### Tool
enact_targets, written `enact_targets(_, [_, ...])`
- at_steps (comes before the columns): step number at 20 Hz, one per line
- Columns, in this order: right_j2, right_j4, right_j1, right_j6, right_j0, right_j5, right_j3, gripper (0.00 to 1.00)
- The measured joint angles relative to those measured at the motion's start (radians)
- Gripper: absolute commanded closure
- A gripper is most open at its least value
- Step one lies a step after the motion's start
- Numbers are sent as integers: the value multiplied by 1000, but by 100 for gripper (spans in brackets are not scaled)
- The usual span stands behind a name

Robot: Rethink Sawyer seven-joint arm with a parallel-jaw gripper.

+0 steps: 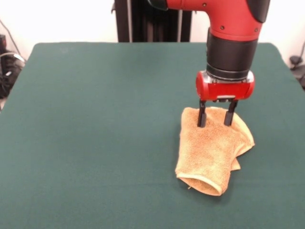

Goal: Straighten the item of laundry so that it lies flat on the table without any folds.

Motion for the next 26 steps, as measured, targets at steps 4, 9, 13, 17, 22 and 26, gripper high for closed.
enact_targets(4, [-1, 0, 8, 0, 3, 0, -8, 0])
enact_targets(9, [-1, 0, 9, 0, 3, 0, -9, 0])
enact_targets(13, [-1, 0, 9, 0, 3, 0, -10, 0])
enact_targets(17, [-1, 0, 11, 0, 3, 0, -10, 0])
enact_targets(22, [-2, 0, 13, 0, 4, 0, -13, 0])
enact_targets(26, [-2, 1, 14, 0, 3, 0, -13, 0])
